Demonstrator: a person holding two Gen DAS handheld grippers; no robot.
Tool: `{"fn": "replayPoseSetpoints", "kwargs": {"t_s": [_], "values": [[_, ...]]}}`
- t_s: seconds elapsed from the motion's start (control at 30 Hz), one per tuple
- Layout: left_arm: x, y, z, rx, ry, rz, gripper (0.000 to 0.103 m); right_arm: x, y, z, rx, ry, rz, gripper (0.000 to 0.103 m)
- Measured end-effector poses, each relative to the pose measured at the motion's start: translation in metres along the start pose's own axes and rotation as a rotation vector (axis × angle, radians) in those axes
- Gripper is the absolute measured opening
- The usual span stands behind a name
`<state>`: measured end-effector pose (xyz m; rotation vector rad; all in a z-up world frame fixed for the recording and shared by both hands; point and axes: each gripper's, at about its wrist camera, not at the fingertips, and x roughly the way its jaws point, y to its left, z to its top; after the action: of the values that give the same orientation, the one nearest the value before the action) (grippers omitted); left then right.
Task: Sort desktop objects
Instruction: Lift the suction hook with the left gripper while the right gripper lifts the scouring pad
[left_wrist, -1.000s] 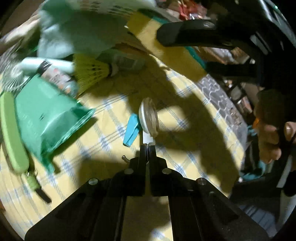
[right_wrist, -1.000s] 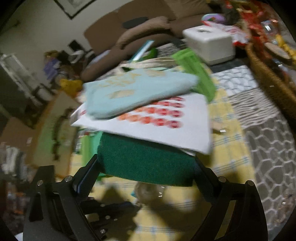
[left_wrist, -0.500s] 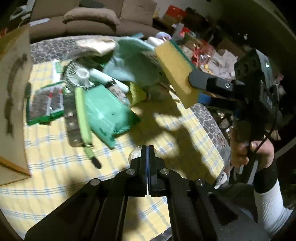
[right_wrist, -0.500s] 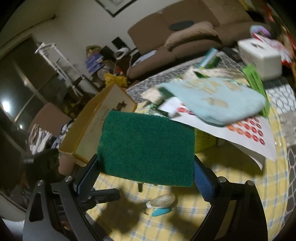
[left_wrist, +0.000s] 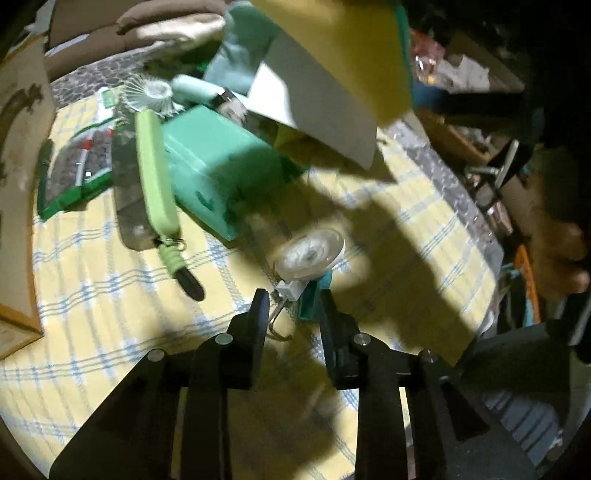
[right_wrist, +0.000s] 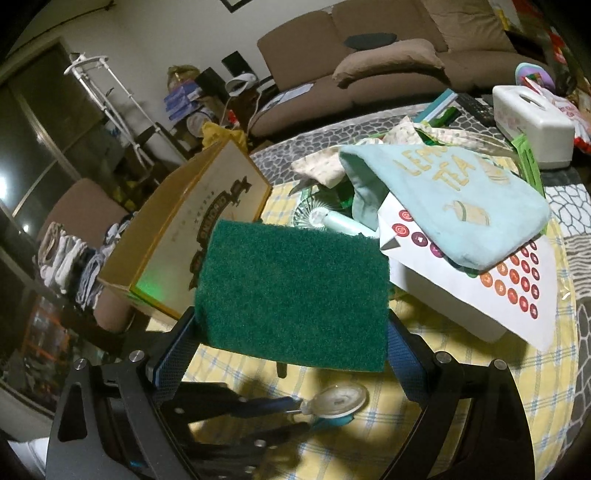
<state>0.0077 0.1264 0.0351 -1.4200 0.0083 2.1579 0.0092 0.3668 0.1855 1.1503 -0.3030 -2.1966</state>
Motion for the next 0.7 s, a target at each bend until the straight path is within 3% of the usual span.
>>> {"fn": "replayPoseSetpoints", "kwargs": {"t_s": [0.13, 0.17, 0.23, 0.27, 0.3, 0.33, 0.57, 0.63, 0.7], "values": [[0.013, -0.006, 0.000, 0.014, 0.015, 0.014, 0.024, 0.000, -0.003, 0.001, 0.012, 0.001, 0.005, 0.095], [0.013, -0.006, 0.001, 0.013, 0.008, 0.012, 0.028, -0.001, -0.005, 0.002, 0.014, 0.000, 0.007, 0.095], [0.012, -0.008, 0.003, 0.013, -0.011, 0.014, 0.046, -0.002, -0.005, 0.002, 0.017, -0.002, 0.010, 0.095], [0.011, -0.009, 0.004, 0.018, -0.020, 0.022, 0.061, -0.002, -0.006, 0.002, 0.018, -0.003, 0.012, 0.095], [0.009, -0.012, 0.003, 0.030, -0.034, 0.032, 0.069, -0.003, -0.006, 0.002, 0.018, -0.004, 0.014, 0.095], [0.008, -0.013, 0.003, 0.041, -0.043, 0.041, 0.071, -0.003, -0.007, 0.002, 0.017, -0.004, 0.015, 0.095], [0.022, -0.033, 0.003, 0.164, -0.022, 0.116, 0.071, -0.004, -0.008, 0.001, 0.021, -0.003, 0.011, 0.095], [0.026, -0.037, 0.004, 0.188, -0.021, 0.120, 0.067, -0.005, -0.010, 0.001, 0.024, -0.001, 0.005, 0.095], [0.030, -0.041, 0.005, 0.208, -0.016, 0.131, 0.055, -0.005, -0.012, 0.001, 0.030, -0.001, 0.000, 0.095]]}}
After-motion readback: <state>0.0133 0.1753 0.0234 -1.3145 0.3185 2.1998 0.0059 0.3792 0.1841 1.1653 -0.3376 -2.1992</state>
